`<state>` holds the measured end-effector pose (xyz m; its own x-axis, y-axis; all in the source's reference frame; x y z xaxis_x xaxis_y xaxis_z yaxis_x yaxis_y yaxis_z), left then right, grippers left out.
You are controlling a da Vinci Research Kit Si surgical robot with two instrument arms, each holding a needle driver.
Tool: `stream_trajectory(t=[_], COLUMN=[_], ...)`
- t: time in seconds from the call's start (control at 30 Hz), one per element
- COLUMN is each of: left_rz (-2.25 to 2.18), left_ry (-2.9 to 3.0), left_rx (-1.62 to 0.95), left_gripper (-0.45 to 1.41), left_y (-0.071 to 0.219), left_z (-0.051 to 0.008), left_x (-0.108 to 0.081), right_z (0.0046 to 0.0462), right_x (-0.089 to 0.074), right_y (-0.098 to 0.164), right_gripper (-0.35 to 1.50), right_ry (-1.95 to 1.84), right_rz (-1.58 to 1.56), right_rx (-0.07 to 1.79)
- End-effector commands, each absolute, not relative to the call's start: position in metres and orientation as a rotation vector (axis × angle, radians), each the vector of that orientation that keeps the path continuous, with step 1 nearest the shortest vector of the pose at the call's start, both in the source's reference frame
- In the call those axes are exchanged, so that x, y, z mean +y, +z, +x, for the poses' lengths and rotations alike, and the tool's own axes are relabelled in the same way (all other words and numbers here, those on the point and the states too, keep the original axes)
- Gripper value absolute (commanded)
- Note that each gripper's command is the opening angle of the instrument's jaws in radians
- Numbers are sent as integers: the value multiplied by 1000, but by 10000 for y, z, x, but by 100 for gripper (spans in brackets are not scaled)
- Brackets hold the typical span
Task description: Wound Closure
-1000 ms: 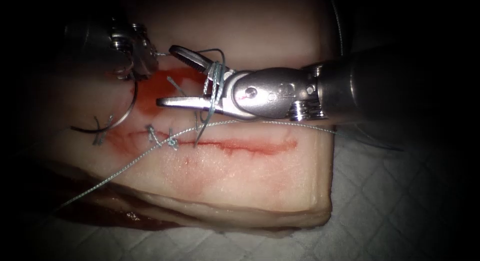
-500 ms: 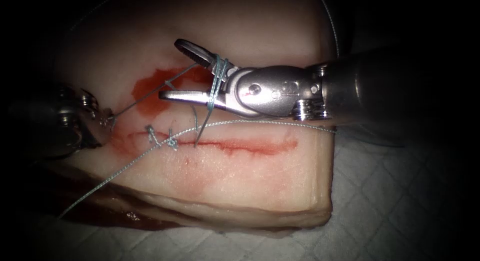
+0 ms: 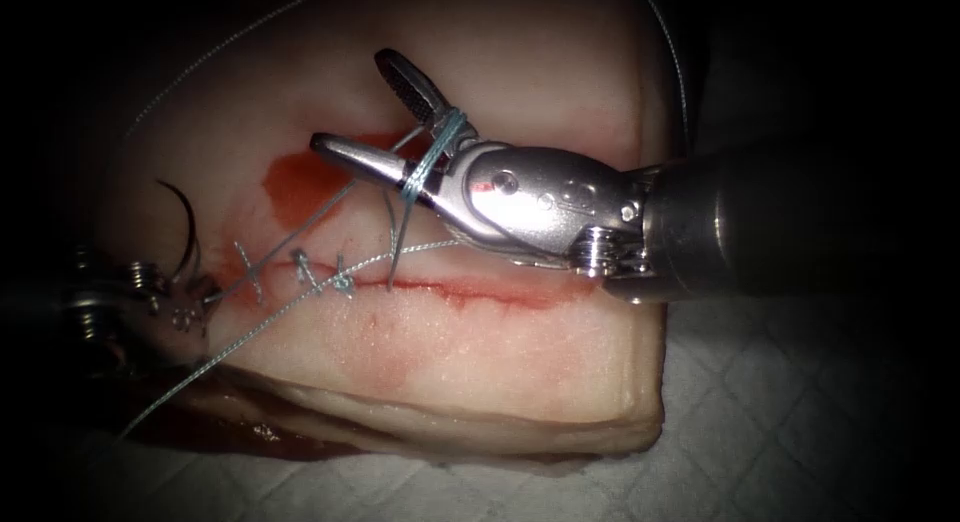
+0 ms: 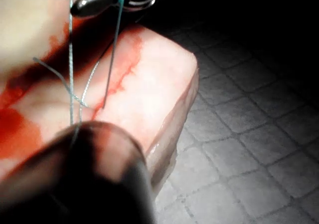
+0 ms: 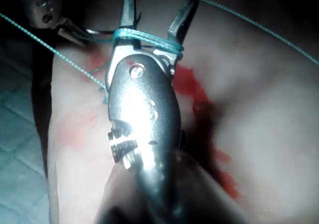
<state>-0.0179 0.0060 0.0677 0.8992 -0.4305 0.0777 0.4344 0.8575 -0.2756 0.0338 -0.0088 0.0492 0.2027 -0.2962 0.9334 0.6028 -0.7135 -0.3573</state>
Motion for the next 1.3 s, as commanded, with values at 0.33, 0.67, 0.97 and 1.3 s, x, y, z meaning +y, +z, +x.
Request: stream_trajectory(t=[0.33, 0.67, 0.97, 1.3], left_rz=[-285, -239, -237, -262], left_ry=[-364, -179, -170, -176], left_rx=[-25, -1, 37, 66], left_gripper=[-45, -45, -45, -45], left_y=[663, 669, 657, 611], left_z=[-175, -167, -132, -100], left_x=[39, 19, 16, 32], right_z=[337, 338, 348, 353], right_x=[-84, -98, -117, -133], right_y=[501, 511, 542, 578], right_gripper=[56, 56, 54, 47], right_ry=[-1583, -1622, -1655, -1736], right_rz=[-1621, -1428, -1383, -1303], right_rx=[-266, -114, -100, -88])
